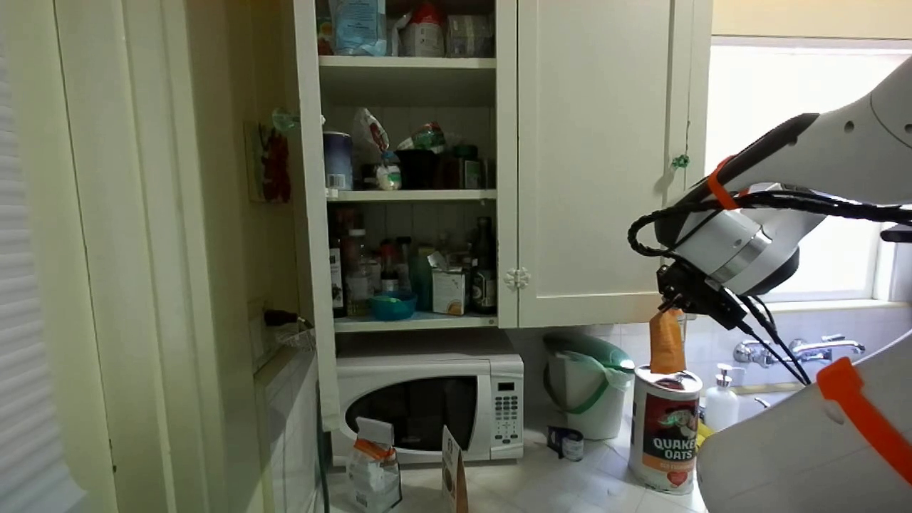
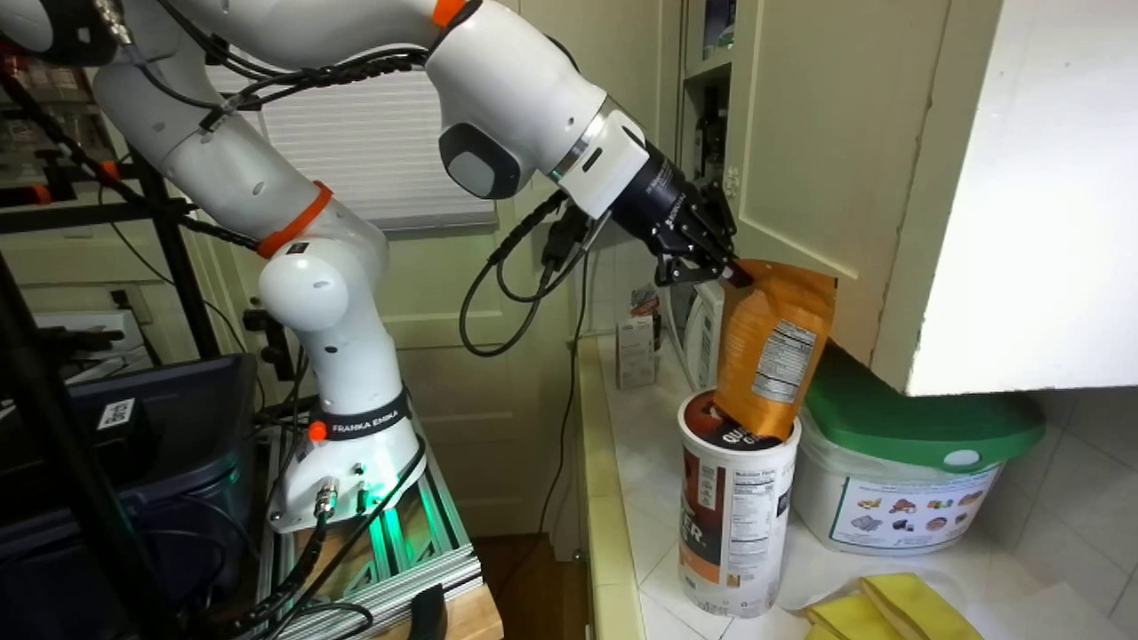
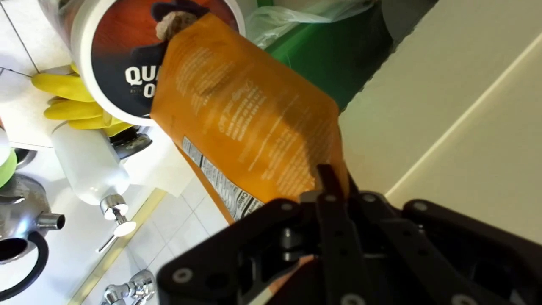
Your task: Place the orange packet on top of the oats bottle
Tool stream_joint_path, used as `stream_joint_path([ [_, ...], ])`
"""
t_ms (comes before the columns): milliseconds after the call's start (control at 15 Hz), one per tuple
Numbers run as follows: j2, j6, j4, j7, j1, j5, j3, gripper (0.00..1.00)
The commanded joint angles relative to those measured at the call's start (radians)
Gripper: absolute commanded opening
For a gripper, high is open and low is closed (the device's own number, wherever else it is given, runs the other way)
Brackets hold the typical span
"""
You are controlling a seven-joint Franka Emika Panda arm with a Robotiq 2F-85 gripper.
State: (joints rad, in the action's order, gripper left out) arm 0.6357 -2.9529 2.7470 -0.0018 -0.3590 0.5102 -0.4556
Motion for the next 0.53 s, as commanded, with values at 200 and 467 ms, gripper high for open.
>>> stream_joint_path([
  [200,-0.007,0.008,0.0,0.007,-0.058,0.009,0.061,0.01],
  [467,-0.014,0.008,0.001,0.002,-0.067,0.011,0.089,0.01],
])
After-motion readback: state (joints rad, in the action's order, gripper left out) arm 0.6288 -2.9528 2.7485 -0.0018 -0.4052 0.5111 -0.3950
